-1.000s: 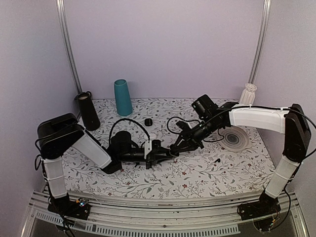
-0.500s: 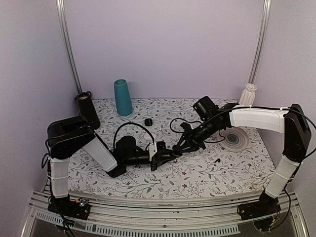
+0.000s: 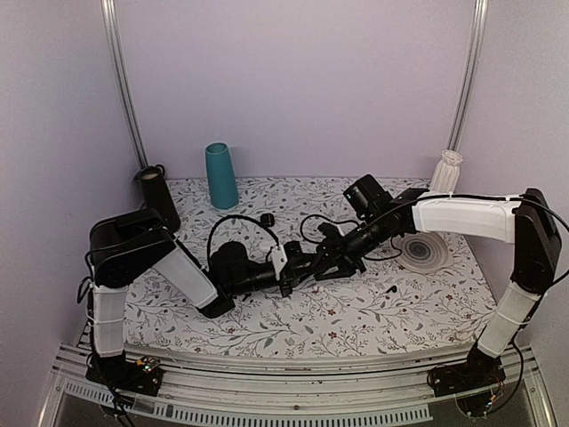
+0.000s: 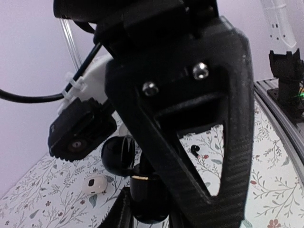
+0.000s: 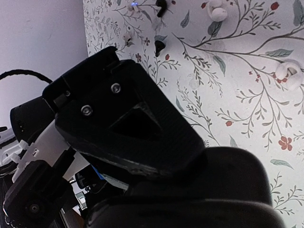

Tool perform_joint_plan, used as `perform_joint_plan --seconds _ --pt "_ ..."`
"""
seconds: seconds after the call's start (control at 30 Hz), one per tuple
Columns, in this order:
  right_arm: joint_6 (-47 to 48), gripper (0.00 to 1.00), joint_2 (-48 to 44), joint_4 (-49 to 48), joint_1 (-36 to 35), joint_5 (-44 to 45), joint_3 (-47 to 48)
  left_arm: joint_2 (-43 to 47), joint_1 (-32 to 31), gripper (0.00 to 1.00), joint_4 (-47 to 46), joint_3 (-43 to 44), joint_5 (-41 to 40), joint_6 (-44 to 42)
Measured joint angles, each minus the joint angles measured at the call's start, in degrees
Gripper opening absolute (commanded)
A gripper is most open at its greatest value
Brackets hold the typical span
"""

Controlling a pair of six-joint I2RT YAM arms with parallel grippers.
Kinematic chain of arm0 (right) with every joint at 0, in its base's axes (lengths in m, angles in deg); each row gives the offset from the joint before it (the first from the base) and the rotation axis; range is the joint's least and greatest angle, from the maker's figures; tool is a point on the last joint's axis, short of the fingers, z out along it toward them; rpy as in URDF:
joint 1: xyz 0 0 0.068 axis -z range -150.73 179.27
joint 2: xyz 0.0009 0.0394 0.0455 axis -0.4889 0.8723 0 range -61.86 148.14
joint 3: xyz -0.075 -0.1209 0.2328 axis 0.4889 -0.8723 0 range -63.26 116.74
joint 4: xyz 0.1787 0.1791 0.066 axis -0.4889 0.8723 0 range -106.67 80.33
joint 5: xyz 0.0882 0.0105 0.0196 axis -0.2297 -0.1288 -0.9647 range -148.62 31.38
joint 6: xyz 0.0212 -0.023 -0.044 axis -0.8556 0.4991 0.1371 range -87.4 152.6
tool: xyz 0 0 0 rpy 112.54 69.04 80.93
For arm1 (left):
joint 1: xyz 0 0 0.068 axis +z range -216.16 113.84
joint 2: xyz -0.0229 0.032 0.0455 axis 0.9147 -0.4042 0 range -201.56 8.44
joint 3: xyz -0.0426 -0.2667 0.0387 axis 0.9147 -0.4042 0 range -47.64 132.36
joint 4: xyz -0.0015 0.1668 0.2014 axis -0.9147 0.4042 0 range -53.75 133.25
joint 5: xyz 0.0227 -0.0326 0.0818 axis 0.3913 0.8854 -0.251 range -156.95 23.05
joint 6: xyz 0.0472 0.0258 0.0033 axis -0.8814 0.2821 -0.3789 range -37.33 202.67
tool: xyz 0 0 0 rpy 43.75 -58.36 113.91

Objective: Insert the wireless bluetooth earbuds into the charging case
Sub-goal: Insert the right earbud into the left side groove of the charging case.

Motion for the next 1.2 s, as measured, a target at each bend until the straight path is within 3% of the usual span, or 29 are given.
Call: perform_joint_plan --seconds 0.3,0.7,1.2 --pt "0.3 0.33 -2.0 -0.7 -0.2 -0.5 -0.6 -0.2 -0.3 0.0 -4.1 0.1 0.4 1.2" --pt "3.6 0.49 -6.1 -0.4 -0.2 3.5 -0.8 -0.2 -0.1 0.0 -8.2 0.1 1.3 5.0" --pt "8.9 0.48 -15.1 -1.7 0.0 7.1 -1.2 -0.5 1.4 0.0 -9.4 0.1 5.0 10.0"
